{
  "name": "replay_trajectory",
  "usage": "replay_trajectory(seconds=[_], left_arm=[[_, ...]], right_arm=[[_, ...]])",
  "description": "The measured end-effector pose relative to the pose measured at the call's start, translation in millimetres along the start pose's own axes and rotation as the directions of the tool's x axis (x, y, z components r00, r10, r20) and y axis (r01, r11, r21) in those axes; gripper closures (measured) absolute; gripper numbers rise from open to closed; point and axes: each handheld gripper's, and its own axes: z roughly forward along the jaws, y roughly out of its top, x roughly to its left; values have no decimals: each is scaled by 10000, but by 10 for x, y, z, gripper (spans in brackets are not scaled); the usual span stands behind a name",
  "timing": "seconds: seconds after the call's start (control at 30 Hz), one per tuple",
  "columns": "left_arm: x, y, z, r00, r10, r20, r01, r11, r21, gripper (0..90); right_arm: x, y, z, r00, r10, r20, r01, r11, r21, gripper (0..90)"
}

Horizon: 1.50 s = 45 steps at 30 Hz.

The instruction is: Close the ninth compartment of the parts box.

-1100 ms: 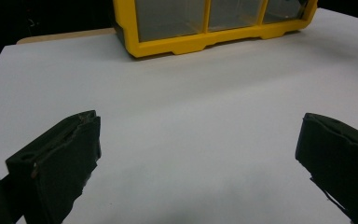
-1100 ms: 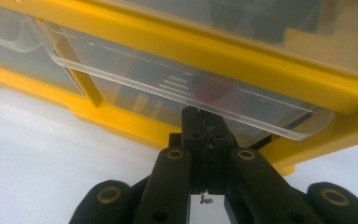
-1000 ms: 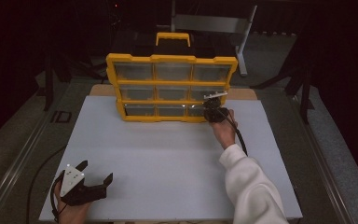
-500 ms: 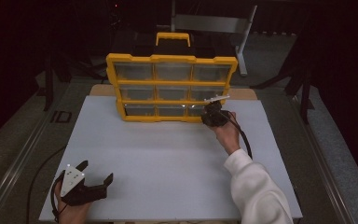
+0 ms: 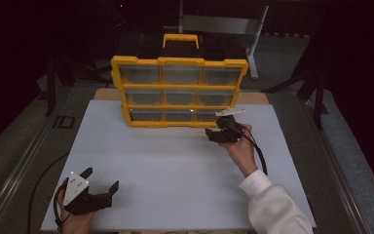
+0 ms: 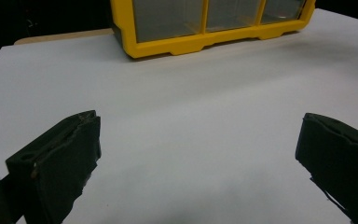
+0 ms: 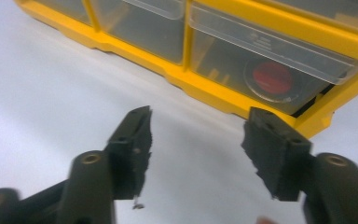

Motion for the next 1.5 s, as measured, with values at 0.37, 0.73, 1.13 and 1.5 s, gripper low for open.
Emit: replay_trajectory(seconds=[0.37,0.73,1.13,1.5], left_arm=[[3,0,-3,10000,-41,19,41,10000,-40,3],[-7,6,-2,10000,-22,78,22,10000,-46,3],[-12,5,10,9997,-114,199,115,9999,-55,3],[-7,-1,10,9994,-140,324,145,9998,-140,3]], right_arm=[[187,-203,-340,9994,-350,-71,343,9961,-809,153],[269,-527,-625,9961,-781,404,842,9794,-1836,125],[91,-1066,-743,9988,259,410,-131,9587,-2842,124],[95,-1426,-734,9983,-129,572,333,9273,-3729,107]])
